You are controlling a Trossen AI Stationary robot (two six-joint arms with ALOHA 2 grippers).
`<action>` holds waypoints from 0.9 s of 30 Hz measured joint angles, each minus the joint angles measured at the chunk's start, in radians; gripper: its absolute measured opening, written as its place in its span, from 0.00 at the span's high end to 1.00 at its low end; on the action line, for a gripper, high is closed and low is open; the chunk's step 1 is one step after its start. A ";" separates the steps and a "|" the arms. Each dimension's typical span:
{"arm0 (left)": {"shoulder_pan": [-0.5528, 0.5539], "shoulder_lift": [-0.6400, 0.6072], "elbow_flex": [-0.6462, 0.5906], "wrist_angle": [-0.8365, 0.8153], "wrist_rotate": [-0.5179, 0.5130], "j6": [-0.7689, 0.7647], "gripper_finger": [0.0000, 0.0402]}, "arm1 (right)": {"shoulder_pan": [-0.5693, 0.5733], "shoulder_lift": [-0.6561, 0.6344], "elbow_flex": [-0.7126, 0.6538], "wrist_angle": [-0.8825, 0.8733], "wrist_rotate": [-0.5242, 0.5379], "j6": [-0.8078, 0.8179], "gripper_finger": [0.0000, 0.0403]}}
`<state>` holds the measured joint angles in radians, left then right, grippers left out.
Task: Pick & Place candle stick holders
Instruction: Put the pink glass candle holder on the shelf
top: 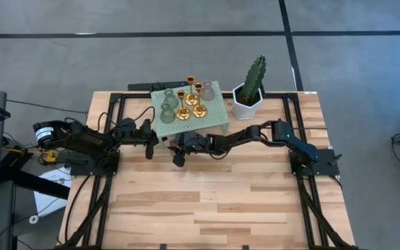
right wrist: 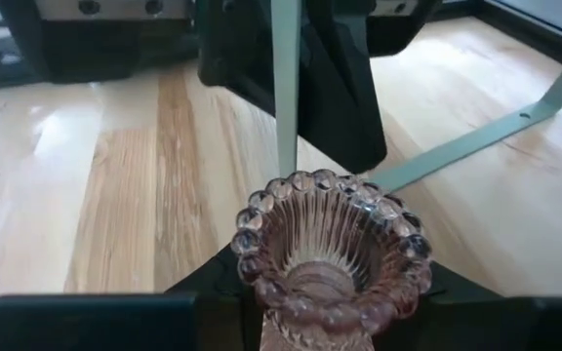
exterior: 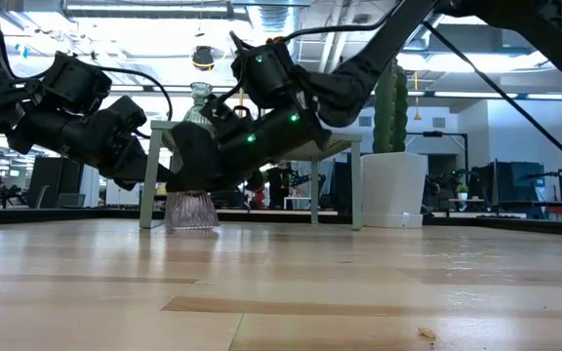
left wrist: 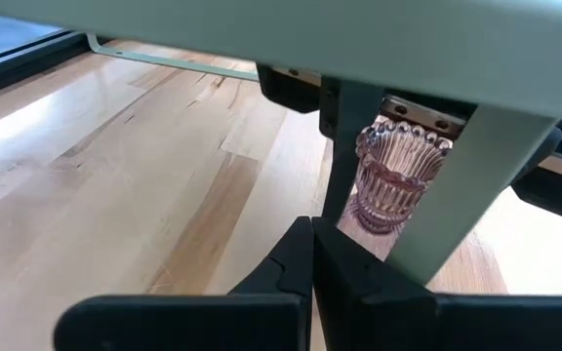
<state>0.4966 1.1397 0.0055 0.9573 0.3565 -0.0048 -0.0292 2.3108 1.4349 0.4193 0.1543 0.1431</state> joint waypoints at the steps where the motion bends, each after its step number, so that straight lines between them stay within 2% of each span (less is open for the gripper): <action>1: 0.000 0.000 0.000 0.000 0.000 0.000 0.99 | 0.000 -0.004 0.000 -0.014 0.000 -0.005 0.71; 20: 0.021 0.000 0.001 -0.037 0.002 0.000 0.99 | 0.018 -0.017 -0.001 -0.083 0.004 -0.019 0.71; 23: 0.021 0.000 0.001 -0.041 0.002 0.000 0.99 | 0.027 -0.057 -0.038 -0.110 0.008 -0.026 0.71; 27: 0.021 0.000 0.001 -0.042 0.002 0.000 0.99 | 0.055 -0.153 -0.163 -0.097 0.095 -0.061 0.72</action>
<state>0.5179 1.1397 0.0063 0.9157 0.3580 -0.0048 0.0258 2.1577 1.2718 0.3219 0.2497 0.0821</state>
